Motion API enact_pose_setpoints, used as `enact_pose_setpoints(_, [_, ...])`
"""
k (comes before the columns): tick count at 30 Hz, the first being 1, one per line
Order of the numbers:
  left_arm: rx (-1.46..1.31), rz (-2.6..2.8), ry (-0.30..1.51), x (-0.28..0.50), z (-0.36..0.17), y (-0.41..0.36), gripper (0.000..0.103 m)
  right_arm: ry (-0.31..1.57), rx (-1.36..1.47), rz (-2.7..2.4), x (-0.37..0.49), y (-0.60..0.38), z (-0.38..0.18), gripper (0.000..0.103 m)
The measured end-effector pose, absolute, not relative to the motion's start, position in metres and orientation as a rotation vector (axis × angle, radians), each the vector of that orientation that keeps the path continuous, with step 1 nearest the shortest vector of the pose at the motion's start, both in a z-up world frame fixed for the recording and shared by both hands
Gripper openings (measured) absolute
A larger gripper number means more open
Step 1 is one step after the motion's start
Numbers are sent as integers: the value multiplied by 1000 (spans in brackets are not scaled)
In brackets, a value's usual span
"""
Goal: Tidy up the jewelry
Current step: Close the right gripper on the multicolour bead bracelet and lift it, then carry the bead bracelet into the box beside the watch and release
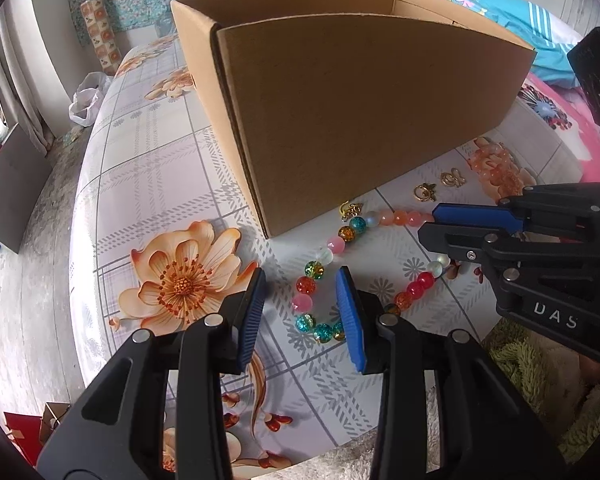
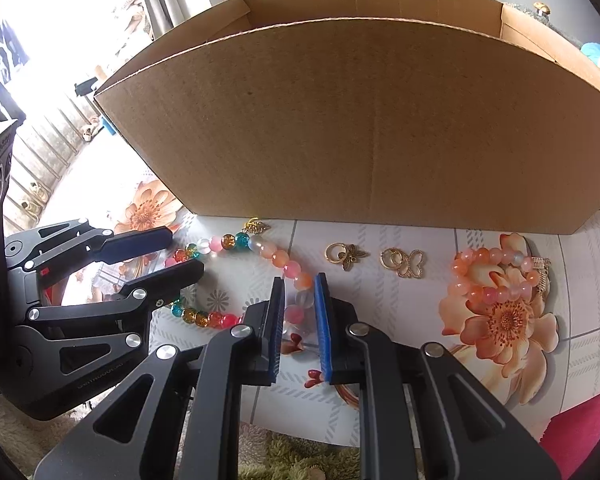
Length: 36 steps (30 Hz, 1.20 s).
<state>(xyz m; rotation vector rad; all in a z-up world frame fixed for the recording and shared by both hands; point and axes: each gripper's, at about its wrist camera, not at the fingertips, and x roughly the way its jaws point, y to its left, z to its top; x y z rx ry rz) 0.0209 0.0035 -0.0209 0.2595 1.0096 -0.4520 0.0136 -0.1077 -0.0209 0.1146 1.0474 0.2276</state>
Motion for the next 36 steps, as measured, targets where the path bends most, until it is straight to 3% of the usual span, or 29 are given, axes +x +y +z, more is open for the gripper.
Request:
enact_pose_setpoints(9, [280,-466,1007,20,-20,-6,8,1041,138,231,14,-114,-23,10])
enact_pose_setpoints(36, [262,-496,906,-7,8,-11,8,954,193,248,-17,-156,-11,10])
